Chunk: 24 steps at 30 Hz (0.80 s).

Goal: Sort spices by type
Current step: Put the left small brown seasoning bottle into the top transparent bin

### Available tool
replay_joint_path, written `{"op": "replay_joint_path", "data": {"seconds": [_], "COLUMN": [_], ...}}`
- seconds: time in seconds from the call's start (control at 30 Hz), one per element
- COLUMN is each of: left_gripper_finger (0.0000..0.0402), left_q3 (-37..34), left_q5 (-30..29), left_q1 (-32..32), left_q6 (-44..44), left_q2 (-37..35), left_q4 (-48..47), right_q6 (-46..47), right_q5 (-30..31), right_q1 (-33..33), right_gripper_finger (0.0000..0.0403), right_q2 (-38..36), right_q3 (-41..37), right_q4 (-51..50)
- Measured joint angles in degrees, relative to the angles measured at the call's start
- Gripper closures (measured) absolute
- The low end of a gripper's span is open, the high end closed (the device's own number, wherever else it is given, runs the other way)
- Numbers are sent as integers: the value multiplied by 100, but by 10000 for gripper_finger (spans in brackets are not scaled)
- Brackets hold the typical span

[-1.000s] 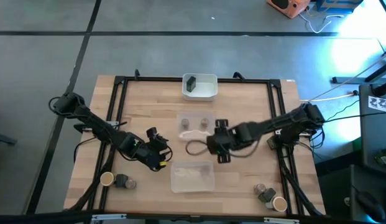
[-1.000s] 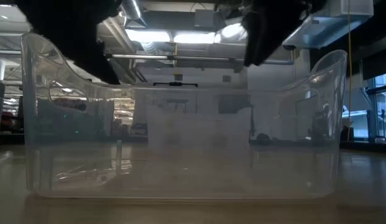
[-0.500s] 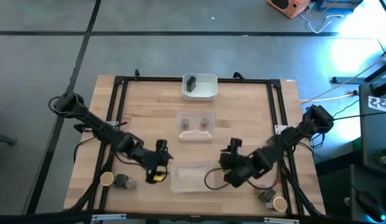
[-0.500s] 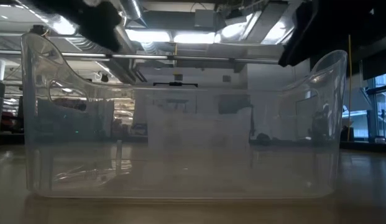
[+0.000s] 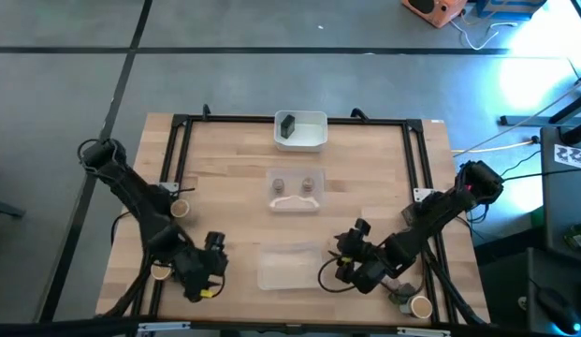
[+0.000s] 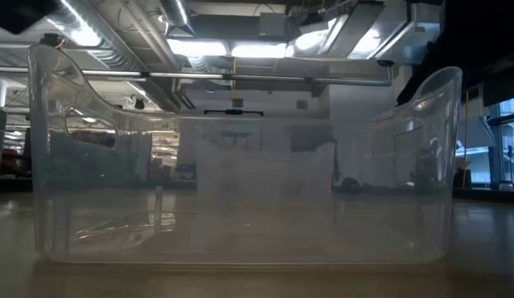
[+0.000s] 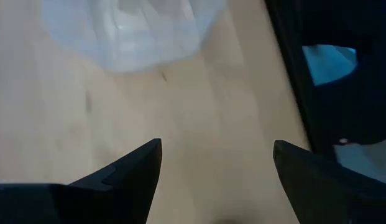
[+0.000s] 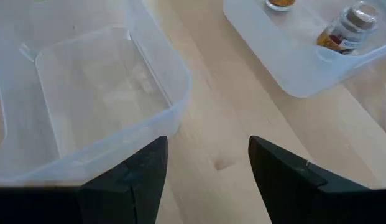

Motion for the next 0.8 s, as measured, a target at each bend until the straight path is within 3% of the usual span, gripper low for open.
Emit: {"op": "replay_joint_path", "data": {"seconds": [0.23,0.5,0.8], "left_gripper_finger": [112,112,112], "left_q3": [2,0,-89], "left_q5": [307,740,769], "left_q1": [-568,-676,-753], "left_q6": [-902,-1723,-1817], "left_q2": [394,618,773], "left_q4": [-500,-1120,-1055], "right_q6": [4,56,183], "right_q5": [140,184,197], "right_q1": [-4,-4,-7], "right_gripper_finger": [178,178,178], "right_q2": [287,600,656], "right_q3": [-76,-76,-76], "right_q4": [617,893,1002]}}
